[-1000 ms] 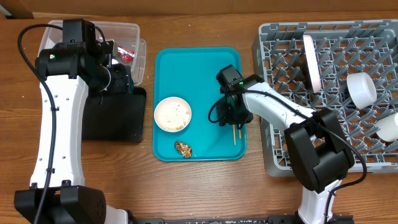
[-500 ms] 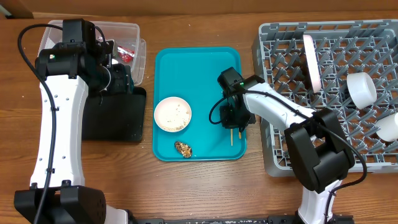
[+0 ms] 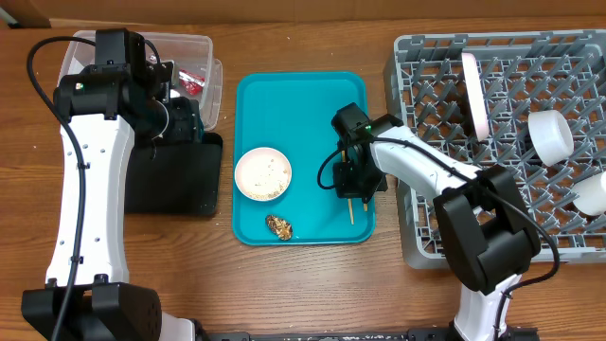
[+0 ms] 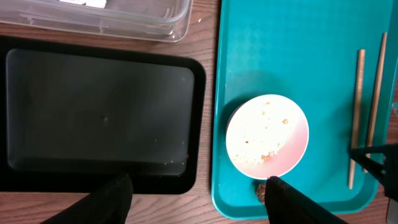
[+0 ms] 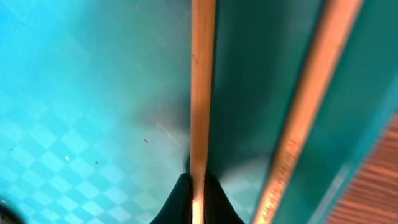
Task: Sort waste into correct bins and load items into the dishwasher
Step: 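Carry the chopstick right and drop it into the dish rack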
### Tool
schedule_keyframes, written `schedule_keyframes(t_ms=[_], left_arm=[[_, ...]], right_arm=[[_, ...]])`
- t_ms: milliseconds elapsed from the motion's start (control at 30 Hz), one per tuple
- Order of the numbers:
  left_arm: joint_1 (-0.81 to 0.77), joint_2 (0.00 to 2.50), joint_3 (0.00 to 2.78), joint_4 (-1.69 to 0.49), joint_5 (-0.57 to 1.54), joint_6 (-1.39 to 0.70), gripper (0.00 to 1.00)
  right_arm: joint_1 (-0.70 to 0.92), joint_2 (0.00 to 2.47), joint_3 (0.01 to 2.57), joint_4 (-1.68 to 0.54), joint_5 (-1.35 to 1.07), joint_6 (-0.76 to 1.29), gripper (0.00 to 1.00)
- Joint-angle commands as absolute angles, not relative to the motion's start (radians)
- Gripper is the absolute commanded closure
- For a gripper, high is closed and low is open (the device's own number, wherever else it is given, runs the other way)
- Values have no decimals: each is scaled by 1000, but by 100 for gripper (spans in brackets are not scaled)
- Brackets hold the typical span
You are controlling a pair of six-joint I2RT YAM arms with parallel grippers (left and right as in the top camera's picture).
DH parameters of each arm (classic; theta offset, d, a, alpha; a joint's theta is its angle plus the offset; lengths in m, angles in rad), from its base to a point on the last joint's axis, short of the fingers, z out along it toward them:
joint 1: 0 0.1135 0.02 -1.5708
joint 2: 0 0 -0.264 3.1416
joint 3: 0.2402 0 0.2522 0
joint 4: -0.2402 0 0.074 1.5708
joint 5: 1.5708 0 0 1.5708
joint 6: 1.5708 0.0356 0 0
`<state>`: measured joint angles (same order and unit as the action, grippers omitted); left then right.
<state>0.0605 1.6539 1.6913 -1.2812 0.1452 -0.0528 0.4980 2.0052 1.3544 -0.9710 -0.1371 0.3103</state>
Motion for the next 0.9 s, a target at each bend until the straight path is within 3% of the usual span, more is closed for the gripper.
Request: schedule_keyframes(t_ms=[0, 533, 867], left_arm=[[58, 1647, 1704, -1283, 150, -49, 30], [58, 1647, 1704, -1282, 150, -49, 29], [58, 1647, 1705, -1282, 150, -49, 30]], right_arm=[[483, 1875, 1424, -1008, -65, 314, 96], [261, 1646, 1486, -1282, 86, 99, 96], [201, 1648, 1336, -1215, 48, 77, 96]])
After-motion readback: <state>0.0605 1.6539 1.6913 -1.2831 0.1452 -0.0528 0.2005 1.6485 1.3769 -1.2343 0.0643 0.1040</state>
